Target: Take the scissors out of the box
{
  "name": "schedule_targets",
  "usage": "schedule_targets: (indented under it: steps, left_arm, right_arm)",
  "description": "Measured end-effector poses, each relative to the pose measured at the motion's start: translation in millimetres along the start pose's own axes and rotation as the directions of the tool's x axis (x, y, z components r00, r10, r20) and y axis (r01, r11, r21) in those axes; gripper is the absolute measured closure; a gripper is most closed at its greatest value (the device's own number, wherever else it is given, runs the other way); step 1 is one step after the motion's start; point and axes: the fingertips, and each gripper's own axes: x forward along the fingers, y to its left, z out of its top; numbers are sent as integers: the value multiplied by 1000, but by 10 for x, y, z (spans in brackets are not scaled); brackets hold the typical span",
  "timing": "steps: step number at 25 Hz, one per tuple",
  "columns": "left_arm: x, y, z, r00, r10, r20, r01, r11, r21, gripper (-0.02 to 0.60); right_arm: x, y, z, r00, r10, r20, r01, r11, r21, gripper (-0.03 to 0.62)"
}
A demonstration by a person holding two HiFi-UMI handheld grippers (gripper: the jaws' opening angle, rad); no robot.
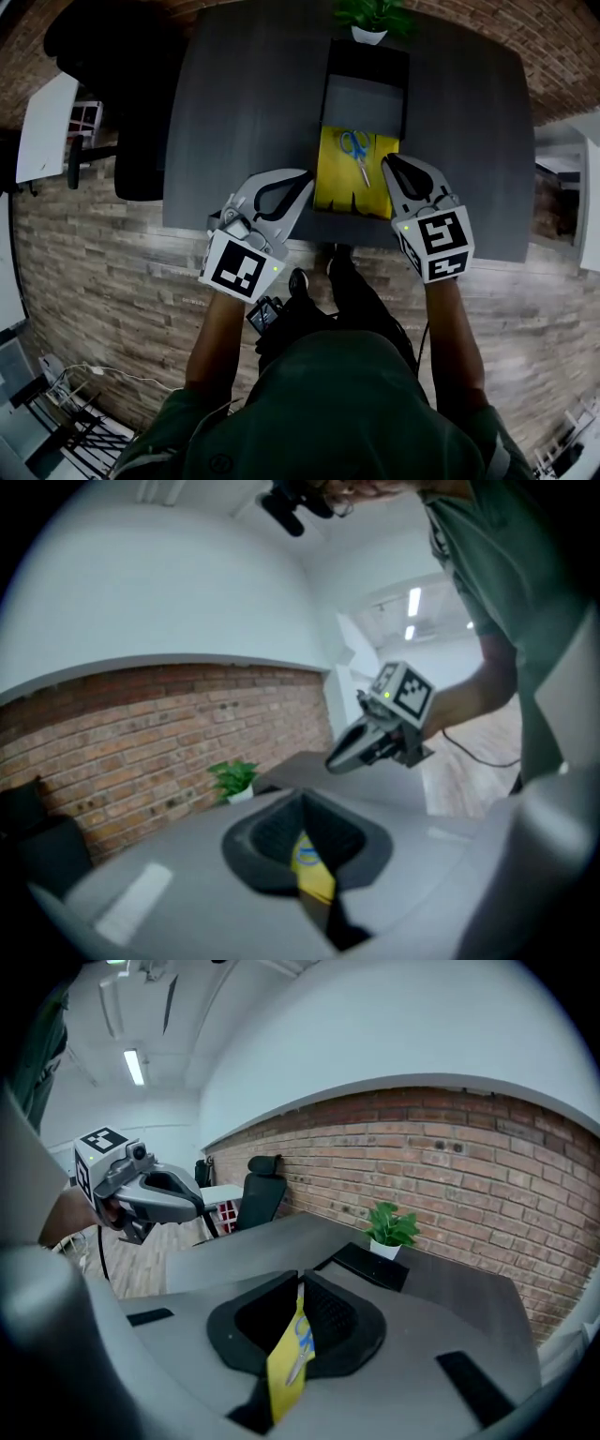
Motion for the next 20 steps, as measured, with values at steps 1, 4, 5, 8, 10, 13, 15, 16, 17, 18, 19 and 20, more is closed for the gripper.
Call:
schedule_targets:
  steps: [1, 4, 5, 8, 10, 13, 15, 16, 17, 18, 19, 20]
  left_arm:
    - [29, 7, -46, 1000, 1, -5, -1, 1000, -9, 581]
    - [101, 12, -179, 1000, 3, -17, -4, 999, -42, 581]
    - [131, 21, -222, 1000, 4, -21, -5, 999, -52, 581]
    - [246, 62, -357, 999, 5, -34, -8, 998, -68, 581]
    - [310, 55, -440, 999, 7, -41, -10, 996, -84, 581]
    - [380, 52, -546, 999, 6, -53, -11, 995, -101, 581]
    - [418, 65, -597, 998, 8, -58, -14, 994, -109, 581]
    - [438, 71, -620, 998, 9, -60, -16, 993, -115, 581]
    - [458, 76, -646, 998, 11, -63, -18, 993, -120, 581]
    - [477, 81, -674, 998, 11, -66, -19, 992, -125, 581]
    - [494, 88, -706, 998, 11, -69, -20, 991, -130, 581]
    - [507, 95, -739, 997, 9, -73, -19, 991, -135, 581]
  right_arm:
    - [70, -9, -55, 1000, 8, -14, -8, 1000, 5, 585]
    - [255, -10, -225, 998, 34, -61, -33, 999, 22, 585]
    - [318, -17, -269, 996, 41, -73, -39, 999, 26, 585]
    - [522, -64, -385, 994, 55, -99, -52, 998, 37, 585]
    - [637, -78, -483, 991, 68, -114, -63, 997, 46, 585]
    - [798, -81, -618, 986, 86, -141, -78, 995, 61, 585]
    - [897, -85, -699, 982, 97, -163, -87, 994, 69, 585]
    - [942, -90, -740, 979, 102, -174, -91, 993, 72, 585]
    - [984, -94, -781, 977, 107, -185, -95, 993, 75, 583]
    - [1028, -96, -822, 974, 112, -196, -98, 992, 78, 583]
    - [1074, -92, -863, 971, 117, -208, -102, 991, 83, 580]
    - [1124, -84, -906, 968, 122, -221, -105, 991, 88, 568]
